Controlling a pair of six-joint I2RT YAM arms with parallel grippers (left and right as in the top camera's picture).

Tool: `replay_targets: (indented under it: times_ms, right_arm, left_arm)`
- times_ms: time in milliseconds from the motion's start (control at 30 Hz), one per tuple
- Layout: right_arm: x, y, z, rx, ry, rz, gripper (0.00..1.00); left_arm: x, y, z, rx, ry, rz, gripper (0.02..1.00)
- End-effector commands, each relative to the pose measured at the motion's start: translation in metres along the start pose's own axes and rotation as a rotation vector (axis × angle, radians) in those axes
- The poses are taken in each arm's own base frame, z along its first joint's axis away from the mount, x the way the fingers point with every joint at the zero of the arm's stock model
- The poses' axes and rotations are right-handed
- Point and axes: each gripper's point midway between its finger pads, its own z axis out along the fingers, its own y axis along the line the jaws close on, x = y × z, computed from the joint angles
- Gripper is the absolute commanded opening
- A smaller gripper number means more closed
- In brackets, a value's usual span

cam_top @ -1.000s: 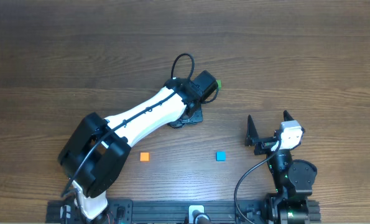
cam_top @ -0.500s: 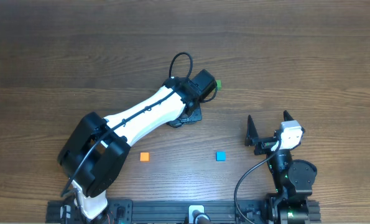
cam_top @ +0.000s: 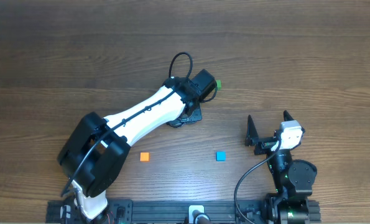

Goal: Stack Cubes

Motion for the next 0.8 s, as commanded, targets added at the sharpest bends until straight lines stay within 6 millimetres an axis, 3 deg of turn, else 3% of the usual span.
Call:
replay_targets:
  times_ms: [33,633,733,800]
  right_arm:
    - [0.0019,0.0005,0.0001,-0.006,0.000,-0.005,0.993]
    - [0.0020,0.0005,0.0001,-0.006,0.000,-0.005,0.993]
    - [0.0020,0.0005,0.0001,-0.006,0.000,-0.005,0.993]
    - [0.0020,0.0005,0.0001,-0.006,0.000,-0.004,0.991]
  left_arm:
    - [-0.0008,0.0060,0.0066,-0.027,0.000,-0.019,0.099]
    - [0.0006,0.0045,0.0126,-0.027,0.011,-0.018,0.159]
    - [0.0006,0.0045,0.0126,-0.027,0.011,-0.018,0.362]
    - [0.0006,0.0045,0.0126,-0.027,0.011,-0.018,0.586]
